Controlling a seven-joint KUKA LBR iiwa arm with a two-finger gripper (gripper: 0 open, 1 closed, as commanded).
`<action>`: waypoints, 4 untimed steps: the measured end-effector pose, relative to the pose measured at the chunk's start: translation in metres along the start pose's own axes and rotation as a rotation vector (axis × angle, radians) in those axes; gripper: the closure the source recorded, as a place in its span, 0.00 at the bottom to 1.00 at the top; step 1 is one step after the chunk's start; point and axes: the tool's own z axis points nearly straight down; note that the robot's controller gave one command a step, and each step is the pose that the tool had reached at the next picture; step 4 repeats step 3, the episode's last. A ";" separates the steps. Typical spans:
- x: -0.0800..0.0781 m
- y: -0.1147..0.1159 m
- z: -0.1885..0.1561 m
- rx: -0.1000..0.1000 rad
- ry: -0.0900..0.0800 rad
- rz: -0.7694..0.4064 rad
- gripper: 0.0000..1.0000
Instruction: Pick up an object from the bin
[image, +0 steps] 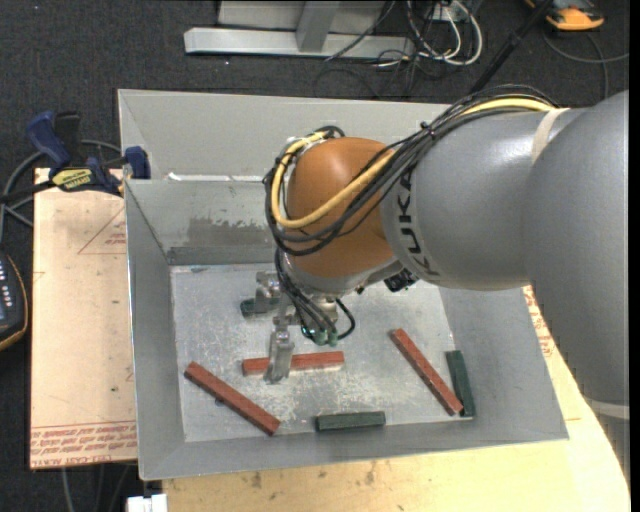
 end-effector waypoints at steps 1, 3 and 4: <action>0.007 -0.037 0.092 0.001 -0.002 -0.183 0.00; -0.015 -0.029 -0.051 -0.001 -0.019 -0.232 1.00; -0.015 -0.029 -0.051 -0.001 -0.019 -0.232 1.00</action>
Offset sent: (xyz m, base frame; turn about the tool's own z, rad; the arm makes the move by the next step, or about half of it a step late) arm -0.0062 -0.0360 -0.0887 -0.1856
